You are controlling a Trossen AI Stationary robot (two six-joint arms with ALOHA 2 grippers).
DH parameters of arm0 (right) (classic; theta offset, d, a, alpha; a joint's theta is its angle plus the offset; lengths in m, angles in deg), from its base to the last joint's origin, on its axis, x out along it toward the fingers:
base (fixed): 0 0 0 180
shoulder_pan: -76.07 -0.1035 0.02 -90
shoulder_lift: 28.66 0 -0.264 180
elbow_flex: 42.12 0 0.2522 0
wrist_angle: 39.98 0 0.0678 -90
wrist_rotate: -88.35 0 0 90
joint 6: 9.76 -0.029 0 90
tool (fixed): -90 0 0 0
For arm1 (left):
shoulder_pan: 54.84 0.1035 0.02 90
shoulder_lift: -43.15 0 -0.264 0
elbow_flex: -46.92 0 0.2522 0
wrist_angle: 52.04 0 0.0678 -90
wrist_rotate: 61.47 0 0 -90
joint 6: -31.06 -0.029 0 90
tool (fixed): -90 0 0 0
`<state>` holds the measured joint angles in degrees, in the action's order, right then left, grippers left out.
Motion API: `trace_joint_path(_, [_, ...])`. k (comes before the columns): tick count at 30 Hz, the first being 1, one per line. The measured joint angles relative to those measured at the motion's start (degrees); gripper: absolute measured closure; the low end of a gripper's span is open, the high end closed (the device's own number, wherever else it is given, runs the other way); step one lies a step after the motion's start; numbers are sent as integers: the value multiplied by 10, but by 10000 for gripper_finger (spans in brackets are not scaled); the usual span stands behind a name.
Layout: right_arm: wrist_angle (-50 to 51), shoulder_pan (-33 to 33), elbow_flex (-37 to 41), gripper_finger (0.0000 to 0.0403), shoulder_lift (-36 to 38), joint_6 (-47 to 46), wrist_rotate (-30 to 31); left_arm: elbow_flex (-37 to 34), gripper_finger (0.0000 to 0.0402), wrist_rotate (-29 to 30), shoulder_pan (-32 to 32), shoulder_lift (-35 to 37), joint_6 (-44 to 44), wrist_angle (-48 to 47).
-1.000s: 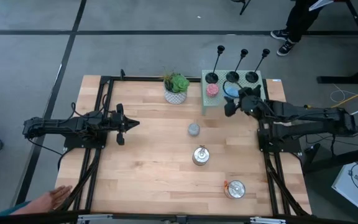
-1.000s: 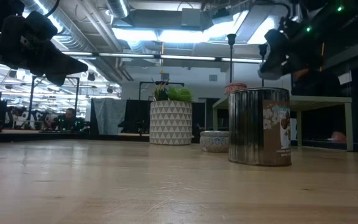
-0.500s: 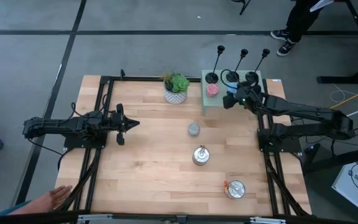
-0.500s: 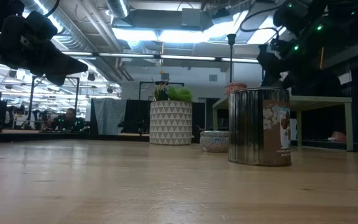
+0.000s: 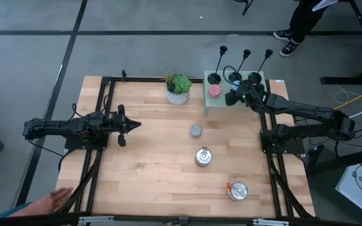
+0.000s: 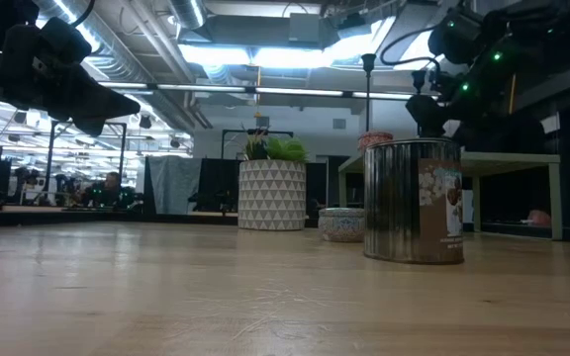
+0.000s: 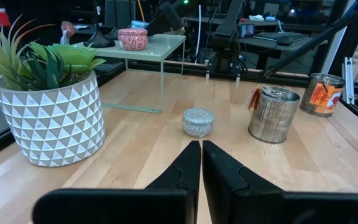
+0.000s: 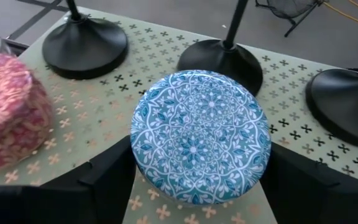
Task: Pick & Place candle stick holders
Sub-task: Put the blue white scented candle and aligned with other red scented candle on the shelf, then adjust the red yellow scented candle on the shelf
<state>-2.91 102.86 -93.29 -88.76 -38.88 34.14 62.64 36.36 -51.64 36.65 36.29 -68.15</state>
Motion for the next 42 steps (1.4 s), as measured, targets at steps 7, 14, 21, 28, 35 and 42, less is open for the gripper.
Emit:
trace_joint_path(7, [-1, 5, 0, 85, 0, 0, 0, 0, 391, 0, 0, 0, 0, 0])
trace_joint_path(14, [-9, 5, 0, 80, 0, 0, -3, 0, 391, 0, 0, 0, 0, 0])
trace_joint_path(21, [-9, 5, 0, 76, 0, 0, -3, 0, 391, 0, 0, 0, 0, 0])
trace_joint_path(28, [-10, 5, 0, 40, 0, -4, -5, 0, 391, 0, 0, 0, 0, 0])
trace_joint_path(35, [-24, 5, -18, 24, 3, -4, -18, 0, 391, 0, 0, 0, 0, 0])
trace_joint_path(42, [80, -2, -112, 24, 4, -4, -43, 0, 391, 0, 0, 0, 0, 0])
